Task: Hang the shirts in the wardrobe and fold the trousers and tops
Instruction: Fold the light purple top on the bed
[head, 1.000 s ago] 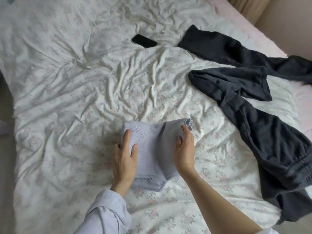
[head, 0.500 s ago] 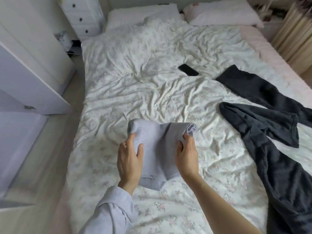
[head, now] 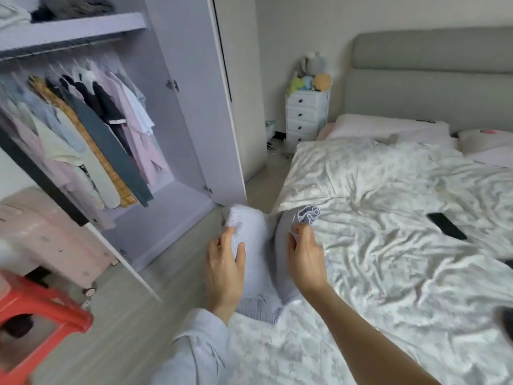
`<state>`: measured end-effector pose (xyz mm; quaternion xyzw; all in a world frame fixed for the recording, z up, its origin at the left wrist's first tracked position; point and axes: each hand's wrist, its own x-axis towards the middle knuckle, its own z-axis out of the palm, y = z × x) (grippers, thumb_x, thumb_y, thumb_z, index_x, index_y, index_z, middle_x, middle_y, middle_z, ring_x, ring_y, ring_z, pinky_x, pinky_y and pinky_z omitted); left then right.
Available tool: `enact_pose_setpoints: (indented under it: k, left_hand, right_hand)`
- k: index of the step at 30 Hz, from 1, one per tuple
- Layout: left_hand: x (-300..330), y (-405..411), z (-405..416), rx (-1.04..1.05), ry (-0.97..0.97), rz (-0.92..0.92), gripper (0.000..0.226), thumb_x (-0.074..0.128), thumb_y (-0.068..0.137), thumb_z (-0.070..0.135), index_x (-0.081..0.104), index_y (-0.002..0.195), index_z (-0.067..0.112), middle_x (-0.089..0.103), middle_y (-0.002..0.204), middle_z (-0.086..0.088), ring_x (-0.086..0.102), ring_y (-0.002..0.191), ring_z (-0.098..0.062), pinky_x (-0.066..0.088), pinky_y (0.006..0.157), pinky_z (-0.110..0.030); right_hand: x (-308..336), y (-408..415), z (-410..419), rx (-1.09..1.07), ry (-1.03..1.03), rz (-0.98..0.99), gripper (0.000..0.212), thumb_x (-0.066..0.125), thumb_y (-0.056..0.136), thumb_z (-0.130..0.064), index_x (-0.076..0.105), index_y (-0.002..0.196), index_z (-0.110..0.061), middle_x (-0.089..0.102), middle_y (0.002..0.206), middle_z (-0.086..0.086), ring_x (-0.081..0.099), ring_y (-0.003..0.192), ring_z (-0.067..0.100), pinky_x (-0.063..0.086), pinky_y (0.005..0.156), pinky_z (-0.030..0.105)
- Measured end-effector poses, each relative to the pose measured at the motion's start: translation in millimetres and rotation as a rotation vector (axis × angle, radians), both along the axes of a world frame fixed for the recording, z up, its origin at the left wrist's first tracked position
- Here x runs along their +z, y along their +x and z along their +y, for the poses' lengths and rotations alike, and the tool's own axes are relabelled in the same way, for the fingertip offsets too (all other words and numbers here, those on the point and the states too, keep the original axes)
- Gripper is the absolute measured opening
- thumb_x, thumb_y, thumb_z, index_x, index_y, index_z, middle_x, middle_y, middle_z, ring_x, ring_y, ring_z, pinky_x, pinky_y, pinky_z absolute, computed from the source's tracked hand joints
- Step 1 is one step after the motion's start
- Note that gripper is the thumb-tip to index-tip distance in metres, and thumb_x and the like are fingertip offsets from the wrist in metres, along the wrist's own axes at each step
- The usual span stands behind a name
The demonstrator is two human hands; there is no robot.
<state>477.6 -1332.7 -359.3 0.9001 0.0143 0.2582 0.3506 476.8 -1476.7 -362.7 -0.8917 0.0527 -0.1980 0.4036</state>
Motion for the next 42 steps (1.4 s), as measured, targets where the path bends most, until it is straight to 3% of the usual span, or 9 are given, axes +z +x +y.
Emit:
enact_pose_setpoints:
  k: [6,10,15,20,23,27,31,35,42]
  left_hand:
    - [58.4,19.0,125.2,0.106,-0.012,-0.083,0.035,0.060,0.088,0.013,0.055,0.123,0.009,0.056,0.100,-0.021,0.057,0.093,-0.039,0.047,0.075,-0.044]
    - [90.9,43.7,218.3,0.116,-0.023,-0.114,0.034,0.053,0.092,0.009,0.054,0.125,0.006,0.058,0.108,-0.022,0.053,0.105,-0.036,0.043,0.086,-0.043]
    - [124.5,75.6,326.6,0.074,0.014,-0.195,0.032,0.055,0.090,0.005,0.056,0.122,0.005,0.059,0.105,-0.021,0.055,0.099,-0.036,0.044,0.081,-0.039]
    - [152.9,112.6,388.1,0.086,0.094,-0.231,0.031,0.057,0.088,0.005,0.059,0.119,0.004,0.058,0.094,-0.023,0.055,0.093,-0.039,0.047,0.076,-0.045]
    - [166.7,141.5,397.3,0.053,0.111,-0.253,0.032,0.054,0.091,0.009,0.057,0.122,0.008,0.056,0.095,-0.020,0.053,0.095,-0.036,0.048,0.071,-0.044]
    - [188.2,198.0,398.3,0.067,0.150,-0.251,0.035,0.046,0.096,0.016,0.050,0.130,0.015,0.055,0.105,-0.015,0.051,0.102,-0.030,0.042,0.076,-0.038]
    - [209.9,256.4,389.4,0.033,0.101,-0.234,0.035,0.042,0.097,0.017,0.046,0.132,0.017,0.052,0.111,-0.014,0.048,0.106,-0.029,0.047,0.078,-0.046]
    - [235.6,334.8,388.6,0.055,0.101,-0.273,0.034,0.041,0.098,0.016,0.046,0.131,0.017,0.051,0.112,-0.015,0.047,0.107,-0.030,0.047,0.077,-0.045]
    - [298.9,505.2,400.8,0.146,0.060,-0.440,0.033,0.043,0.097,0.014,0.050,0.129,0.014,0.052,0.111,-0.018,0.051,0.102,-0.034,0.043,0.074,-0.041]
  right_hand:
    - [67.3,37.2,116.8,0.199,-0.155,-0.153,0.012,0.044,0.089,0.005,0.053,0.097,0.007,0.049,0.105,0.024,0.052,0.073,0.045,0.033,0.057,0.043]
    - [97.8,61.9,208.7,0.207,-0.049,-0.211,0.012,0.043,0.092,0.001,0.051,0.100,0.004,0.050,0.104,0.020,0.052,0.080,0.042,0.040,0.067,0.047]
    - [127.1,93.7,329.1,0.195,0.080,-0.305,0.006,0.045,0.092,0.001,0.050,0.094,0.004,0.051,0.097,0.018,0.051,0.075,0.039,0.043,0.068,0.050]
    - [149.9,132.5,388.6,0.146,0.114,-0.361,0.004,0.045,0.093,-0.001,0.049,0.092,0.000,0.052,0.093,0.016,0.050,0.072,0.036,0.042,0.066,0.046]
    - [162.2,159.9,399.5,0.141,0.127,-0.376,0.003,0.045,0.093,-0.003,0.048,0.092,-0.002,0.051,0.095,0.014,0.051,0.075,0.037,0.043,0.068,0.047]
    - [184.5,211.2,397.5,0.116,0.104,-0.421,0.004,0.044,0.094,-0.004,0.047,0.091,-0.003,0.049,0.094,0.014,0.049,0.073,0.035,0.042,0.067,0.048]
    - [202.9,271.5,391.0,0.096,0.083,-0.503,0.006,0.043,0.091,0.002,0.048,0.090,-0.002,0.042,0.087,0.007,0.042,0.068,0.029,0.037,0.062,0.042]
    - [227.3,358.3,392.4,0.096,0.122,-0.553,0.017,0.042,0.091,0.000,0.039,0.083,-0.015,0.041,0.086,0.004,0.037,0.066,0.023,0.032,0.060,0.035]
    - [289.9,537.4,397.0,0.204,0.205,-0.663,0.017,0.041,0.093,-0.006,0.036,0.082,-0.017,0.039,0.084,-0.003,0.038,0.061,0.006,0.029,0.060,0.032]
